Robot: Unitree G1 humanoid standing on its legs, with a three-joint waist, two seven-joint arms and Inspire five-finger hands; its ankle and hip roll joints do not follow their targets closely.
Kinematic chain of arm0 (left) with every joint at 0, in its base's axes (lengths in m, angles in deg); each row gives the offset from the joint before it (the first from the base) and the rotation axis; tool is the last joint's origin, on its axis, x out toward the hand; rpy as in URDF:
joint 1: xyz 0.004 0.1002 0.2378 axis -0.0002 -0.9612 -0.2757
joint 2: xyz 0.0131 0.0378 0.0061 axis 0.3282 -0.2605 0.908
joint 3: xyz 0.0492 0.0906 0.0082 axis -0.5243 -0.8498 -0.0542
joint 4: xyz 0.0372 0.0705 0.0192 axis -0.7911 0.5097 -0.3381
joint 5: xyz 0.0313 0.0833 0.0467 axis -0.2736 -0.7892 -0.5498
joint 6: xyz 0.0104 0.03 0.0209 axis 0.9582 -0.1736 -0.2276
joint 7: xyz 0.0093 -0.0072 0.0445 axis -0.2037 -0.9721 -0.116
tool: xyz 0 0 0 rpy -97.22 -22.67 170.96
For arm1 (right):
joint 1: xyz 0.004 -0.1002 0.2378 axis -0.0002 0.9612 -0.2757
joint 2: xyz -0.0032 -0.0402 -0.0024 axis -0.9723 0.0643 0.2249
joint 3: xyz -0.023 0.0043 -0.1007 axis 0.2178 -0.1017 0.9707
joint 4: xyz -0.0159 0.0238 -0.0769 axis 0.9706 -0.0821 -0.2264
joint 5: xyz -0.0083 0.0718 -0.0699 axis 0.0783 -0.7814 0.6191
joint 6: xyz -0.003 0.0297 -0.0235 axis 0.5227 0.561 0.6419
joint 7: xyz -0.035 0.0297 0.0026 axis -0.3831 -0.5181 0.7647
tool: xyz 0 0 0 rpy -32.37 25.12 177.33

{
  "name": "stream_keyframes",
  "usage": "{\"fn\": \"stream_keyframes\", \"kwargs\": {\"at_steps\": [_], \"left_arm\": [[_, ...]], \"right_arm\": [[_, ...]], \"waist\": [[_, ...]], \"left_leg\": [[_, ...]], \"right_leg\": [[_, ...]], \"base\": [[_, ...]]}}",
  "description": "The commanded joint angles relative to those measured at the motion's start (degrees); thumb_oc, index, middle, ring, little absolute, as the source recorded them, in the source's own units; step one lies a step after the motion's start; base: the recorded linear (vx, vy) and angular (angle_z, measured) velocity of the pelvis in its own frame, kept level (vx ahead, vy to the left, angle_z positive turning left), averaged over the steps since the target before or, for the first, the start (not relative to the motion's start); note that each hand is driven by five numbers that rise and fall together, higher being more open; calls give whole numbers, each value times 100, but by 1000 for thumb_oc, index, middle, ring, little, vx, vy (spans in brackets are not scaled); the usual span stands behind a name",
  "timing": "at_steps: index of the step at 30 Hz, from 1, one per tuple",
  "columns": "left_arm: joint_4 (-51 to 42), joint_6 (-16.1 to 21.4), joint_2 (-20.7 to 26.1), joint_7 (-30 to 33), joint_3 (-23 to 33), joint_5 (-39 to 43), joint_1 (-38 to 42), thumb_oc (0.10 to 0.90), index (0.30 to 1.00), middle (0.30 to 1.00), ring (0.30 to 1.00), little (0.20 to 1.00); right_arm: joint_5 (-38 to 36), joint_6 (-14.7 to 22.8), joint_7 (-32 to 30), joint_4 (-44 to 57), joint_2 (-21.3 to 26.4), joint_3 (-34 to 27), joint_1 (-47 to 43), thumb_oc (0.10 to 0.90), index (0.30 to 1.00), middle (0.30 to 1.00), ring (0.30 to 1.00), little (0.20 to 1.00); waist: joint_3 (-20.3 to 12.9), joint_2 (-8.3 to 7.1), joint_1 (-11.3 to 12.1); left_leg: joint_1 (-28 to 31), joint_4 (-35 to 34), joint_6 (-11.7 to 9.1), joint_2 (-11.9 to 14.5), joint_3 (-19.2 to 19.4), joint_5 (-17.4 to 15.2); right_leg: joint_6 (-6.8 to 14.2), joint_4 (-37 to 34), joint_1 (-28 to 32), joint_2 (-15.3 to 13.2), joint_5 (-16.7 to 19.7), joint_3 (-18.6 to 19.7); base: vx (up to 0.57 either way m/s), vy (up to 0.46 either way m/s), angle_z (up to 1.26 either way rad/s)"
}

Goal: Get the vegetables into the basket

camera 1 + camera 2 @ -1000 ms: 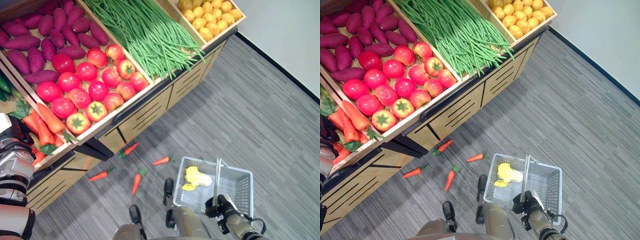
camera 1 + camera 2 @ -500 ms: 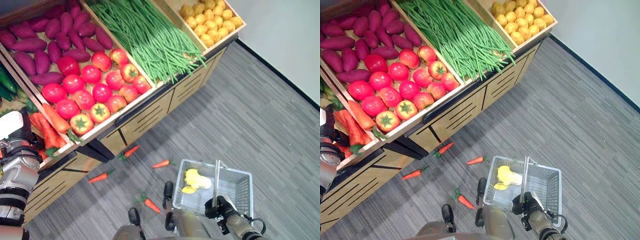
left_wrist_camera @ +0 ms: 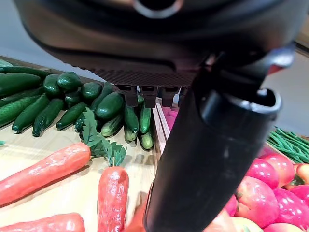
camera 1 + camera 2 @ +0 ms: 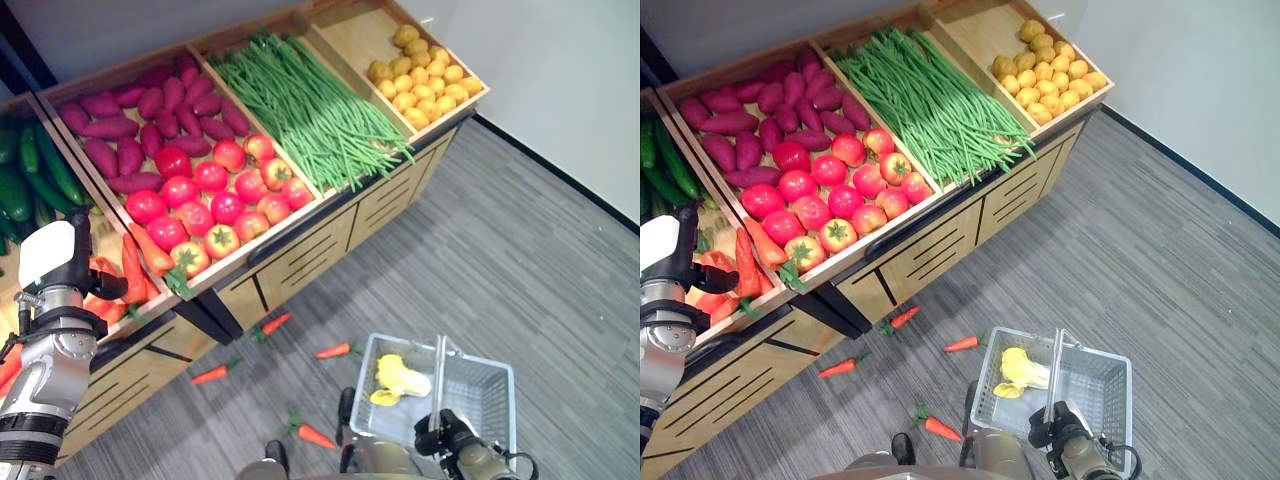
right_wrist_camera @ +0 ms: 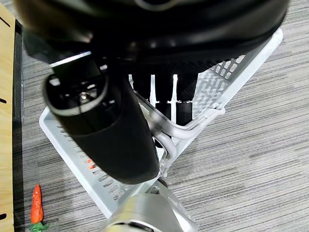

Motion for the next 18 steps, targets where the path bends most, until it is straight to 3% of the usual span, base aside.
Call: {"fn": "stream_keyframes", "kwargs": {"at_steps": [1, 10, 18], "left_arm": [[125, 143, 365, 225, 215, -171, 691, 900, 1000, 1000, 1000, 1000], [1378, -70, 189, 95, -170, 73, 1131, 900, 1000, 1000, 1000, 1000], [3409, -124, 415, 83, -885, 489, 2295, 900, 1000, 1000, 1000, 1000]], "right_arm": [[406, -171, 19, -355, 245, 175, 311, 400, 300, 300, 300, 300], [391, -217, 11, -388, 261, 191, 323, 400, 300, 300, 300, 300], [280, -200, -65, -427, 297, 436, 77, 400, 300, 300, 300, 300]], "waist": [[-101, 59, -60], [-40, -7, -125], [101, -146, -188]], "left_leg": [[-324, 4, 159, -10, -398, -172], [-519, 4, 139, 19, -327, -97], [-1115, 4, 112, 51, -357, 119]], "right_leg": [[620, 40, 651, -243, -980, -71], [631, 28, 428, -200, -894, -2], [619, 66, -142, -151, -739, 3]], "base": [[0, 0, 0], [2, -8, -7], [-1, -2, -4]]}}
